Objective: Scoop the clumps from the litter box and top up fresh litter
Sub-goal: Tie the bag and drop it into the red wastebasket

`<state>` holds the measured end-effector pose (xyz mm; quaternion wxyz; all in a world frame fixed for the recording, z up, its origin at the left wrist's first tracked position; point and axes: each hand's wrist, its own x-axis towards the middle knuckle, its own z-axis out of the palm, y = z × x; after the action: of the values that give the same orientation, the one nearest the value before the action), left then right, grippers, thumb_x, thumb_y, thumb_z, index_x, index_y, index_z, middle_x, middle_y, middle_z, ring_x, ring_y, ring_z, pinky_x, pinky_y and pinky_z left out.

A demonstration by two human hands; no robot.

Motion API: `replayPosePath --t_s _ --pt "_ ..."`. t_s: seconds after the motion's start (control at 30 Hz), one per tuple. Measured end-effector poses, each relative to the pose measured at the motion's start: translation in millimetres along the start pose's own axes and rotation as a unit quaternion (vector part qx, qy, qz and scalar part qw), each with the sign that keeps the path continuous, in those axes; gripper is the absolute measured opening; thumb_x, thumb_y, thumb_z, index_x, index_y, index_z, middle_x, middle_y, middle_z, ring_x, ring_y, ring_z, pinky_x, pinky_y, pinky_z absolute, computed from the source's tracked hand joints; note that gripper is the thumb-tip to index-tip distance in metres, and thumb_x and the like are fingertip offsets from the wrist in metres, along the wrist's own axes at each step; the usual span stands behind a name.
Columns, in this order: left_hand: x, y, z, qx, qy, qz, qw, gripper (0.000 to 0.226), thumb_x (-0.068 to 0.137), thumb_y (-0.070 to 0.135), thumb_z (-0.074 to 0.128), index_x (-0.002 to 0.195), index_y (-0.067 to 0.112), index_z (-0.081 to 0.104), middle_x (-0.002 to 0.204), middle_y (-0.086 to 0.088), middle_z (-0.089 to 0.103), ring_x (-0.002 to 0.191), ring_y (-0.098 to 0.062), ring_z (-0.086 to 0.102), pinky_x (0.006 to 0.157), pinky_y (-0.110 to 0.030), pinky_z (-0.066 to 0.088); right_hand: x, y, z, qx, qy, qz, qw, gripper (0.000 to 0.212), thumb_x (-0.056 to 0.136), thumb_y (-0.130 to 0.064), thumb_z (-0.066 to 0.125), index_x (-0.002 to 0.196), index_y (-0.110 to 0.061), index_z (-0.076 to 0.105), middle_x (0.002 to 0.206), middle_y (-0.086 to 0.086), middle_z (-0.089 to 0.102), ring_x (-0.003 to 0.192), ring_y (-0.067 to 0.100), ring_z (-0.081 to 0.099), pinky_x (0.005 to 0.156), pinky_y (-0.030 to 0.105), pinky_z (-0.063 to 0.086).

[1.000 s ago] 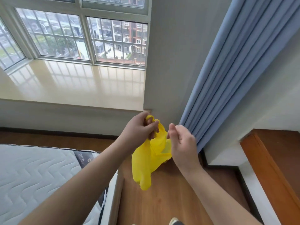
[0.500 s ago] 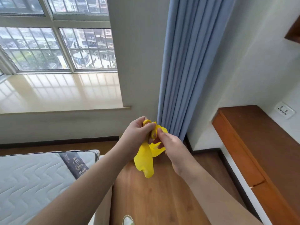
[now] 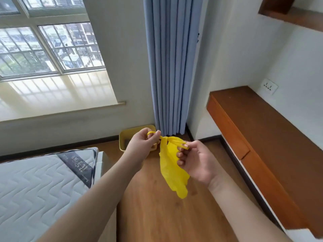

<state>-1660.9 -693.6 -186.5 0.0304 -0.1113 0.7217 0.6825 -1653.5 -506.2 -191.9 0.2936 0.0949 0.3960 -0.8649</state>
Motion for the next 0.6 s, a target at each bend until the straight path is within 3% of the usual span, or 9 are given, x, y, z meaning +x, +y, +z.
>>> replayPosePath --t_s 0.1,0.2,0.3,0.37,0.43,0.5,0.53,0.6 --pt "-16 -12 7 -0.014 0.009 -0.017 1.000 0.027 0.094 0.030 0.065 0.071 0.018 0.055 0.067 0.003 0.063 0.079 -0.020 0.062 0.085 -0.041 0.054 -21 11 -20 0.015 -0.004 -0.005 1.000 0.016 0.081 -0.016 0.045 0.065 -0.016 0.049 0.069 0.000 0.043 0.064 0.015 0.048 0.050 0.025 0.030" --pt "-32 -22 2 -0.051 0.018 -0.024 0.998 0.024 0.096 0.026 0.061 0.077 0.012 0.055 0.066 0.000 0.063 0.073 -0.018 0.061 0.079 -0.037 0.053 -48 26 -33 -0.016 0.004 -0.027 0.999 0.016 0.082 -0.017 0.049 0.066 -0.018 0.049 0.071 0.000 0.042 0.066 0.013 0.049 0.044 0.022 0.028" --pt "-51 -27 -9 -0.086 0.033 0.000 0.996 0.020 0.099 0.023 0.056 0.085 0.008 0.053 0.076 -0.003 0.070 0.071 -0.017 0.061 0.074 -0.033 0.052 -79 42 -38 -0.038 0.074 -0.074 0.994 0.032 0.088 -0.014 0.048 0.060 -0.020 0.062 0.071 0.001 0.050 0.061 0.011 0.050 0.041 0.019 0.028" --pt "-65 -31 -19 -0.128 0.030 0.004 0.991 0.019 0.101 0.021 0.051 0.088 0.008 0.049 0.087 -0.007 0.074 0.081 -0.021 0.068 0.078 -0.033 0.054 -96 55 -42 -0.003 0.108 -0.108 0.988 0.032 0.087 -0.012 0.049 0.061 -0.019 0.067 0.078 0.003 0.060 0.061 0.011 0.054 0.041 0.019 0.031" --pt "-83 -35 -29 -0.211 -0.005 -0.021 0.977 0.019 0.103 0.020 0.046 0.087 0.011 0.047 0.086 -0.010 0.073 0.092 -0.026 0.070 0.084 -0.038 0.055 -109 71 -47 0.040 0.110 -0.127 0.985 0.018 0.083 -0.015 0.052 0.068 -0.018 0.061 0.098 0.009 0.070 0.074 0.018 0.065 0.057 0.025 0.045" --pt "-101 -45 -33 -0.312 -0.065 -0.034 0.947 0.022 0.103 0.019 0.043 0.082 0.013 0.045 0.074 -0.009 0.063 0.081 -0.026 0.067 0.081 -0.041 0.056 -120 91 -50 0.065 0.115 -0.146 0.981 0.011 0.083 -0.017 0.051 0.072 -0.017 0.051 0.113 0.019 0.068 0.095 0.027 0.068 0.083 0.037 0.050" --pt "-111 -51 -33 -0.346 -0.087 -0.036 0.933 0.024 0.103 0.018 0.042 0.080 0.014 0.044 0.069 -0.006 0.054 0.071 -0.022 0.061 0.078 -0.040 0.057 -127 100 -50 0.084 0.124 -0.156 0.976 0.011 0.084 -0.016 0.051 0.074 -0.015 0.049 0.112 0.023 0.067 0.099 0.032 0.068 0.092 0.043 0.050" --pt "-127 -64 -33 -0.375 -0.101 -0.046 0.920 0.027 0.103 0.017 0.042 0.076 0.015 0.040 0.063 -0.003 0.039 0.058 -0.015 0.046 0.070 -0.035 0.056 -145 118 -48 0.135 0.142 -0.178 0.964 0.013 0.089 -0.012 0.049 0.077 -0.011 0.050 0.099 0.023 0.068 0.099 0.037 0.068 0.095 0.052 0.048"
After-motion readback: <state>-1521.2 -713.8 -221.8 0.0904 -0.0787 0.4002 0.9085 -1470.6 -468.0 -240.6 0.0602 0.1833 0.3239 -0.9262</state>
